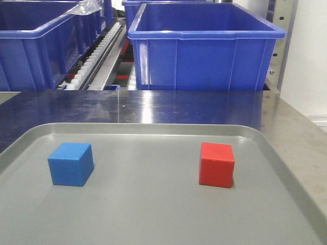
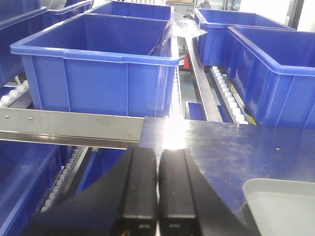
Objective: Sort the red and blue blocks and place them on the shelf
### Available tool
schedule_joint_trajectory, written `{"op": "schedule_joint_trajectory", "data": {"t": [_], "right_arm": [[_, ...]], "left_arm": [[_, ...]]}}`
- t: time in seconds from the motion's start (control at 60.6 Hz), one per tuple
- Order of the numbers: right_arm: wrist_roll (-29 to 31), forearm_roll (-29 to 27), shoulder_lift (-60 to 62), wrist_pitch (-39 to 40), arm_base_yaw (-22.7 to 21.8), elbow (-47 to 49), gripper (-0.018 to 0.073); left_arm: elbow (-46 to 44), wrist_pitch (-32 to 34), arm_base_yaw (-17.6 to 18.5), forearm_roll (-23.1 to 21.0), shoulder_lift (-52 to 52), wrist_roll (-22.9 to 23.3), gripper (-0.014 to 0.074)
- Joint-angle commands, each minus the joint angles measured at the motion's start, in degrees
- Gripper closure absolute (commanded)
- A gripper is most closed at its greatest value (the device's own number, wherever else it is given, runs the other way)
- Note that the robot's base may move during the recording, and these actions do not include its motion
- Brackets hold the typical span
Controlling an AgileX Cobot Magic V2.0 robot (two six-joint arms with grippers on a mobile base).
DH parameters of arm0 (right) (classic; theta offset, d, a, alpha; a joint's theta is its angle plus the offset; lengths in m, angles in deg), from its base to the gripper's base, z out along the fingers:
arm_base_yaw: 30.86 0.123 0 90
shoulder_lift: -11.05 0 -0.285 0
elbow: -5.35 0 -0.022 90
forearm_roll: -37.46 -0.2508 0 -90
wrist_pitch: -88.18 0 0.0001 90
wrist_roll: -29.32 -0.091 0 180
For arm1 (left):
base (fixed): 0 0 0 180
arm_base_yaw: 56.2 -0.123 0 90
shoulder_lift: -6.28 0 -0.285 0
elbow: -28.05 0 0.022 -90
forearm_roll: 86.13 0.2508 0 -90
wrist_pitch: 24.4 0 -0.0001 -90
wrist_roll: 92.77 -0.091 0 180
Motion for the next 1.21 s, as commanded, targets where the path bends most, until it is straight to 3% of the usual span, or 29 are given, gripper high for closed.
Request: {"op": "schedule_joint_trajectory", "data": {"t": [0.0, 0.132, 0.264, 0.347, 0.479, 0.545, 0.941, 1.189], "right_arm": [[0.2, -0.2, -4.6, 3.1, 0.1, 6.6, 0.0506], [0.2, -0.2, -10.0, 0.3, 0.1, 13.6, 0.0505], [0.2, -0.2, -14.7, -8.0, 0.1, 20.1, 0.0464], [0.2, -0.2, -17.4, -11.9, 0.1, 23.0, 0.0352], [0.2, -0.1, -21.1, -16.2, 0.1, 26.2, 0.0053], [0.2, -0.1, -22.6, -17.7, 0.2, 26.9, -0.0018], [0.2, -0.2, -27.0, -20.3, 9.0, 28.1, -0.0023], [0.2, -4.3, -31.7, -21.8, 15.6, 32.4, -0.0023]], "left_arm": [[2.5, 4.7, -0.1, -0.4, -0.9, 0.6, 0.0472], [2.5, 4.7, -0.1, -0.4, -0.9, 0.6, 0.0472], [2.5, 4.7, -0.1, -0.4, -0.9, 0.6, 0.0472], [2.5, 4.7, -0.1, -0.4, -0.9, 0.6, 0.0472], [2.5, 4.7, -0.1, -0.4, -0.9, 0.6, 0.0472], [2.5, 4.7, -0.1, -0.4, -0.9, 0.6, 0.0472], [2.5, 4.7, -0.1, -0.4, -0.9, 0.6, 0.0472], [2.5, 4.7, -0.1, -0.4, -0.9, 0.6, 0.0472]]}}
